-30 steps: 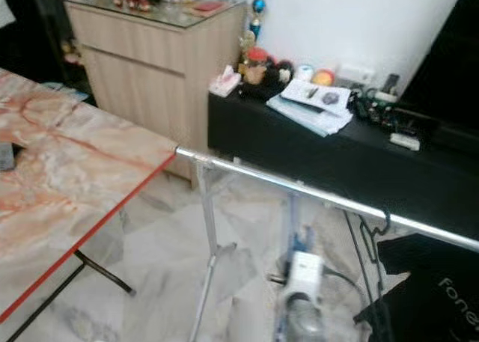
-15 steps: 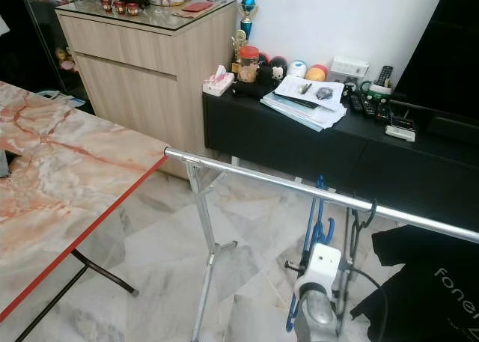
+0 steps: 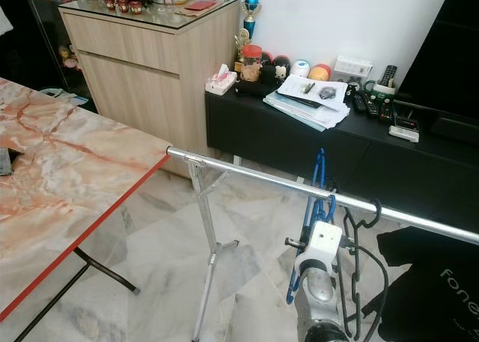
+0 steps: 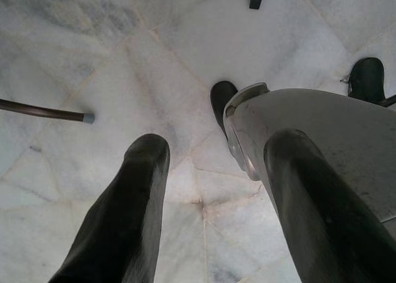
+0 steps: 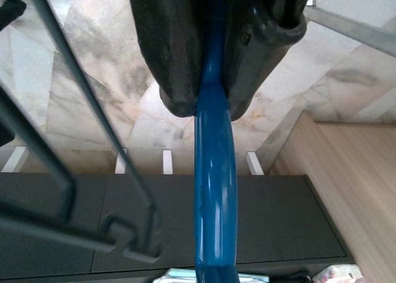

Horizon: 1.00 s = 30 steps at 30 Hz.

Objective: Hang hanger

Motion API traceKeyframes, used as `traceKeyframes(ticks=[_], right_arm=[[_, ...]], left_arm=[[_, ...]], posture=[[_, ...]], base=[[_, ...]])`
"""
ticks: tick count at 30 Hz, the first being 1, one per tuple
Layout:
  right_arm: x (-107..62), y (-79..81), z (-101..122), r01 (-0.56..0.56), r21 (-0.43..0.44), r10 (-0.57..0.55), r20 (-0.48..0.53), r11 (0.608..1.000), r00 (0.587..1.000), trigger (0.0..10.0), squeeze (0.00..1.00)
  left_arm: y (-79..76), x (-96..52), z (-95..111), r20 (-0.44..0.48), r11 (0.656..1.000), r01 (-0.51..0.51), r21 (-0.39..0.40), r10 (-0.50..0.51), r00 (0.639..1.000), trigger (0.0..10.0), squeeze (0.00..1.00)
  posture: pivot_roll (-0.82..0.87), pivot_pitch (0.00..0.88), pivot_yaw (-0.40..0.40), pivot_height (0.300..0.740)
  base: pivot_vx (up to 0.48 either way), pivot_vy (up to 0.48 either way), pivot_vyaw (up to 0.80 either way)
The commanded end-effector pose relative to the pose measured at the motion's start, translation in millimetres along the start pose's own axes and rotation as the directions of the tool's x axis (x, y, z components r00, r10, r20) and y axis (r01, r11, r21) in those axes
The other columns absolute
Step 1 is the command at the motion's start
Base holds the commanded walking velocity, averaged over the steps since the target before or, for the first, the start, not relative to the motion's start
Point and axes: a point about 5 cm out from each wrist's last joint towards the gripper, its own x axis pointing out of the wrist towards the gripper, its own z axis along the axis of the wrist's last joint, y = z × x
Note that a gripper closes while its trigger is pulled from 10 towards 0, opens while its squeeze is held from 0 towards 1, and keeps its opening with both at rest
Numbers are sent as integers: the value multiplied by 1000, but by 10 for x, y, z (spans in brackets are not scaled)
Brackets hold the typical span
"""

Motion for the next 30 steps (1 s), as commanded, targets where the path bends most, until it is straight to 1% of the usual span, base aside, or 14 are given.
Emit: traceKeyframes(ticks=[1, 3, 6, 9, 11, 14, 16, 23, 25, 29, 30], right_arm=[[43, -5, 74, 8, 9, -8, -2, 1000, 1000, 10000, 0], [70, -1, 112, 7, -13, -7, -15, 1000, 1000, 10000, 0], [102, 16, 163, -3, 1, 3, -26, 1000, 1000, 10000, 0], [118, 33, 180, -14, -12, 14, -45, 1000, 999, 10000, 0], [120, 40, 180, -18, 7, 18, -51, 1000, 999, 10000, 0], [122, 53, 146, -31, -6, 30, -96, 1000, 995, 10000, 0], [119, 61, 124, -37, 21, 39, -117, 999, 992, 10000, 0], [114, 57, 91, -37, 31, 41, -146, 999, 988, 10000, 0], [109, 53, 70, -41, 18, 44, -163, 999, 986, 10000, 0], [104, 55, 61, -48, 32, 53, -161, 998, 986, 10000, 0], [102, 55, 58, -49, 33, 54, -161, 998, 986, 10000, 31]], left_arm=[[-74, 2, -45, -24, 1000, 27, 3, -27, 999, 10000, 0], [-72, 2, -42, -24, 1000, 28, 4, -28, 999, 10000, 0], [-59, 1, -42, -24, 1000, 27, 4, -27, 999, 10000, 0], [-50, -2, -50, -24, 1000, 29, 3, -29, 999, 10000, 0], [-44, -4, -55, -26, 1000, 29, 3, -29, 999, 10000, 0], [-31, -8, -70, -28, 1000, 31, 3, -31, 999, 10000, 0], [-20, -13, -83, -30, 999, 33, 4, -33, 999, 10000, 0], [-10, -17, -95, -32, 999, 36, 3, -36, 999, 10000, 0], [-9, -17, -97, -34, 999, 38, 4, -37, 999, 10000, 0], [-14, -16, -94, -35, 999, 40, 5, -40, 999, 10000, 0], [-17, -15, -91, -34, 999, 40, 5, -40, 999, 10000, 0]], posture=[[-4, 72, -44, 740], [-4, 73, -44, 740], [-2, 74, -44, 740], [-1, 73, -44, 740], [-1, 73, -44, 740], [-2, 74, -44, 740], [-1, 75, -44, 740], [0, 74, -45, 740], [0, 74, -45, 740], [-1, 73, -45, 740], [0, 74, -44, 740]], base=[[0, 0, 0], [0, 0, 0], [0, 0, 0], [0, 0, 0], [0, 0, 0], [0, 0, 0], [0, 0, 0], [0, 0, 0], [0, 0, 0], [0, 0, 0], [0, 0, 0]])
